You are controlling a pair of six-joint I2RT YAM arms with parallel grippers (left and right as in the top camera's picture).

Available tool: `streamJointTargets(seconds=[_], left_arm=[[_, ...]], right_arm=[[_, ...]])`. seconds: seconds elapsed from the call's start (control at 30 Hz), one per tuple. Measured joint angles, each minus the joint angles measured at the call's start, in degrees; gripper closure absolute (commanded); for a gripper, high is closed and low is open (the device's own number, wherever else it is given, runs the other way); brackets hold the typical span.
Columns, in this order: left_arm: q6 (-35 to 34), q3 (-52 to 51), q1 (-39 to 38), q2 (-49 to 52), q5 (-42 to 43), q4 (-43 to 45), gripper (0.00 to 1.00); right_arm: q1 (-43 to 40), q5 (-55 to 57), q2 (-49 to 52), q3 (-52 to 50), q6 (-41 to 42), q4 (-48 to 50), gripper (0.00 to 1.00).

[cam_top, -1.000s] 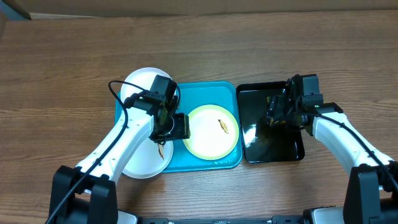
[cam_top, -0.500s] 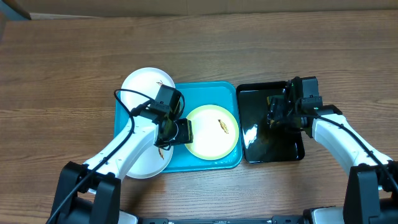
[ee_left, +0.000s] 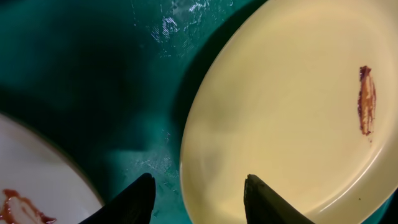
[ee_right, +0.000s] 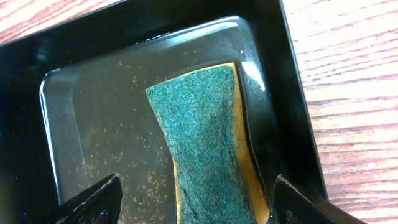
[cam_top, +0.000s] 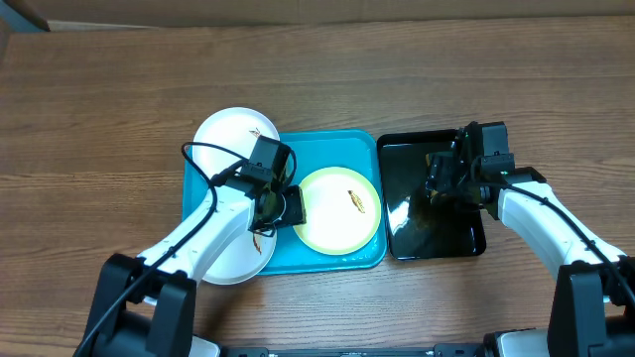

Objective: Clean dirty plates on tray and stack at the side
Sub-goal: 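Grip the yellow plate rim with the left gripper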

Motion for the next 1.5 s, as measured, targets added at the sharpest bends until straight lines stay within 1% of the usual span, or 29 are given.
streamJointTargets(seconds=[0.13,0.27,0.3,0.37,0.43,0.53,0.7,0.77,0.87,0.9,0.93,0.97,1.07,1.13,1.27,1.37,1.5], left_arm=[[-1.03,0.0,-0.74,2.67,-0.02,1.2,0.5],[-1.66,0.0,-1.09,4.48,0.0,1.7,0.68],[-1.75,0.0,-1.09,4.48,0.02,1.75,0.76],[-2.34,0.0,-1.09,4.59,-0.02,1.81,0.96],[-2.08,0.0,-1.09,4.76,-0.39,1.81,0.96],[-1.88,0.35,-1.05,4.76,-1.03,1.79,0.96],[1.2,2.62,-0.98,4.81,-4.87,0.11,0.96],[3.48,4.02,-0.94,4.81,-7.45,-0.48,0.95],[5.84,5.49,-0.94,4.81,-11.85,-1.42,0.89],[6.4,5.77,-0.94,4.81,-13.22,-1.73,0.85],[7.02,5.92,-0.94,4.81,-14.49,-1.86,0.79],[7.5,5.97,-0.87,4.81,-15.54,-1.92,0.71],[8.11,6.03,-0.63,4.81,-16.52,-1.95,0.59],[8.5,6.03,-0.59,4.81,-16.09,-2.01,0.52],[8.52,6.03,-0.59,4.81,-12.24,-2.01,0.5],[8.52,6.03,-0.61,4.81,-8.66,-2.03,0.46],[8.48,6.03,-0.61,4.81,-6.1,-2.16,0.44]], right_arm=[[0.0,-0.02,0.0,0.0,-0.04,-0.02,0.2],[0.0,-0.02,0.0,0.0,-0.04,0.0,0.2],[0.0,-0.02,0.0,0.0,-0.04,-0.02,0.2],[0.0,-0.02,0.0,0.0,-0.04,-0.02,0.2],[0.0,-0.04,0.0,0.0,0.11,-0.02,0.16],[0.0,-0.98,0.0,0.0,0.11,0.0,0.16],[0.0,-2.67,0.0,-0.02,-0.26,-0.44,0.17],[0.0,-2.99,0.0,-0.02,-0.61,-0.46,0.18],[0.0,-3.1,0.02,-0.04,-1.33,-0.46,0.21],[0.09,-3.15,0.04,-0.04,-1.68,-0.48,0.22],[0.13,-3.15,0.04,-0.02,-1.95,-0.48,0.23],[0.28,-3.13,0.04,-0.04,-2.38,-0.48,0.24],[1.09,-2.69,0.04,-0.04,-3.15,-0.48,0.26],[2.19,-1.31,0.04,-0.04,-3.5,-0.46,0.3],[4.79,2.67,0.04,-0.09,-3.96,-0.39,0.31],[7.08,6.36,0.04,-0.09,-4.15,-0.24,0.31],[8.7,9.4,0.04,-0.09,-4.17,-0.09,0.31]])
